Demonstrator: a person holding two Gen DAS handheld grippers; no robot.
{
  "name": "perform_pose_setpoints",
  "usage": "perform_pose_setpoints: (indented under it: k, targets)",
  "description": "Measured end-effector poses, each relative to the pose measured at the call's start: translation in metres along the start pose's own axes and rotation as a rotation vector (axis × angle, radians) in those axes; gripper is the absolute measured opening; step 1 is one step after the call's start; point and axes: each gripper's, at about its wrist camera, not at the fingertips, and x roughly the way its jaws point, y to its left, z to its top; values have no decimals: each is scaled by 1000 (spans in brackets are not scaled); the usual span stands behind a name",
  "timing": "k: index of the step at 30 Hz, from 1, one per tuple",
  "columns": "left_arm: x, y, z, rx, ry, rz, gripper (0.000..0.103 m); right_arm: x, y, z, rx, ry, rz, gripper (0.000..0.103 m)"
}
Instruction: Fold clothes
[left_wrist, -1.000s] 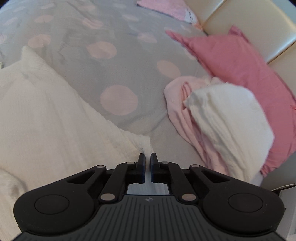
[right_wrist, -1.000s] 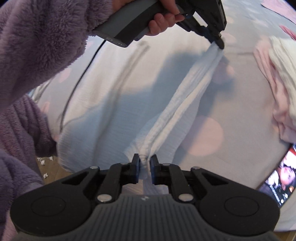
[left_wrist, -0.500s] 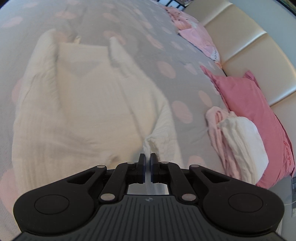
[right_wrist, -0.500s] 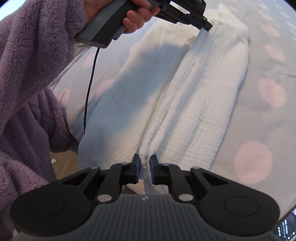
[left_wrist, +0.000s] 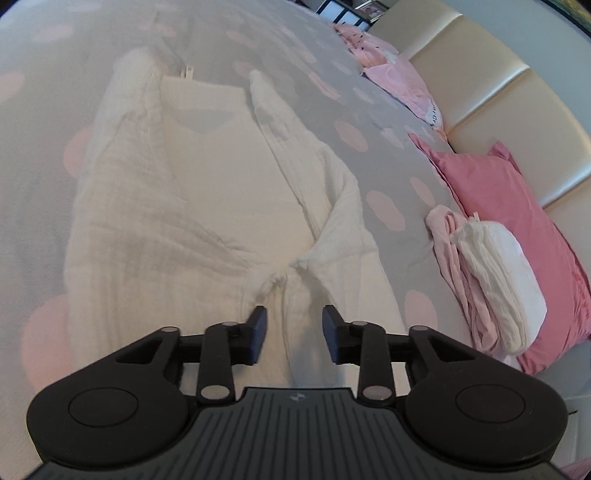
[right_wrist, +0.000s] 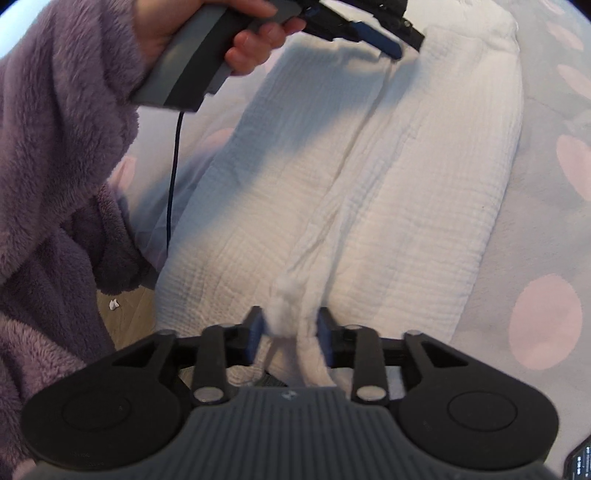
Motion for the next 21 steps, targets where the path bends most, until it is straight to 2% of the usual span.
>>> perform_pose_setpoints:
  k: [4, 7, 10, 14, 18, 19, 21]
  targets:
    - [-20, -23, -24, 107, 12, -10, 31, -25, 4, -3, -27, -51, -62, 50]
    - [-30, -41, -46, 162, 47, -54, 31, -45, -7, -11, 1, -115, -82, 52]
    - [-38, -56, -71, 201, 97, -73, 31, -53, -18, -23, -13, -126, -130, 53]
    - [-49, -65, -106, 213, 146, -63, 31, -36, -29, -39, -31, -61, -141, 53]
    - [-57, -63, -132, 163, 178, -70, 31, -17, -34, -52, -68, -8, -153, 53]
    - [-58, -62, -137, 149, 184, -74, 31, -14, -34, -54, -73, -1, -155, 52]
    - [-60, -59, -147, 119, 194, -86, 31, -8, -33, -57, -89, 14, -157, 42]
